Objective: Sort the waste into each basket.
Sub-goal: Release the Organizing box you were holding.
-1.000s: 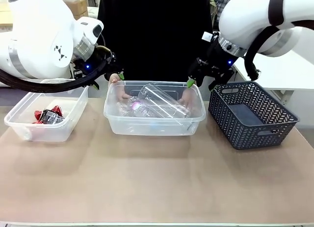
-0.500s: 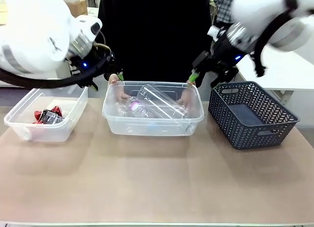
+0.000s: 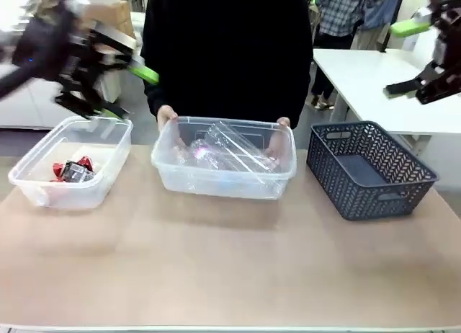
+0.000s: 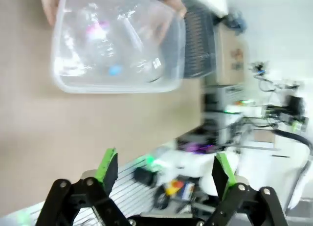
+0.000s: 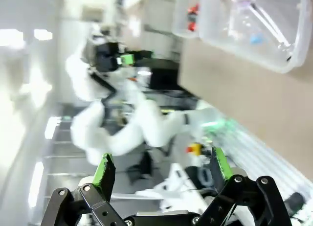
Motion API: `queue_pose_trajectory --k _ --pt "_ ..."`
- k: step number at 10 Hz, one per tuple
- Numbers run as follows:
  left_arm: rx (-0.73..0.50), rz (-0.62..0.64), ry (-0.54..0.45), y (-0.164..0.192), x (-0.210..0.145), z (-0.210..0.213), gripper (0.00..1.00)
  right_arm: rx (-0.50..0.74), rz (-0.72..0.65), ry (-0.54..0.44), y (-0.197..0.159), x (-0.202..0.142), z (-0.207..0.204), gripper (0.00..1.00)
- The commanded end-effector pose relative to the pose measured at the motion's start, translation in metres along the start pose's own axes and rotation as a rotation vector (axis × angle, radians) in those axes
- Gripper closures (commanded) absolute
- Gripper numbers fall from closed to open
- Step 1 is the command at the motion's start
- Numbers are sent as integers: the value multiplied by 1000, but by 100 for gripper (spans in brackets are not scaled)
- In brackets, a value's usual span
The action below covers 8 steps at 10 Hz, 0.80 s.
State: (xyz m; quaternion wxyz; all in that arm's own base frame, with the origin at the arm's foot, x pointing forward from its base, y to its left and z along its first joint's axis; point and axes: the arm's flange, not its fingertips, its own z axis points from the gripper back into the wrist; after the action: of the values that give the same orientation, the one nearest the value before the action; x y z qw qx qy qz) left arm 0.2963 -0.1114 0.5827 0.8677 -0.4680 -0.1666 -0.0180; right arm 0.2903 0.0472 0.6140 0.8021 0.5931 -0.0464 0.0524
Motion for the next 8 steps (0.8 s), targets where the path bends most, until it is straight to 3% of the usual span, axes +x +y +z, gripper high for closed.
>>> queue_pose_trajectory --k 1,2,3,4,8 --pt "-505 64 -296 60 -18 47 0 152 -176 -91 -39 20 15 0" --pt "-608 96 -384 86 -26 68 0 187 -235 -133 -59 28 24 0" --pt "-624 157 -470 111 -32 79 0 188 -278 -199 -83 38 29 0" --pt "-279 89 -203 41 -1 73 0 136 -156 -84 -41 11 29 0" --pt "-279 89 -203 41 -1 73 0 136 -156 -84 -41 11 29 0"
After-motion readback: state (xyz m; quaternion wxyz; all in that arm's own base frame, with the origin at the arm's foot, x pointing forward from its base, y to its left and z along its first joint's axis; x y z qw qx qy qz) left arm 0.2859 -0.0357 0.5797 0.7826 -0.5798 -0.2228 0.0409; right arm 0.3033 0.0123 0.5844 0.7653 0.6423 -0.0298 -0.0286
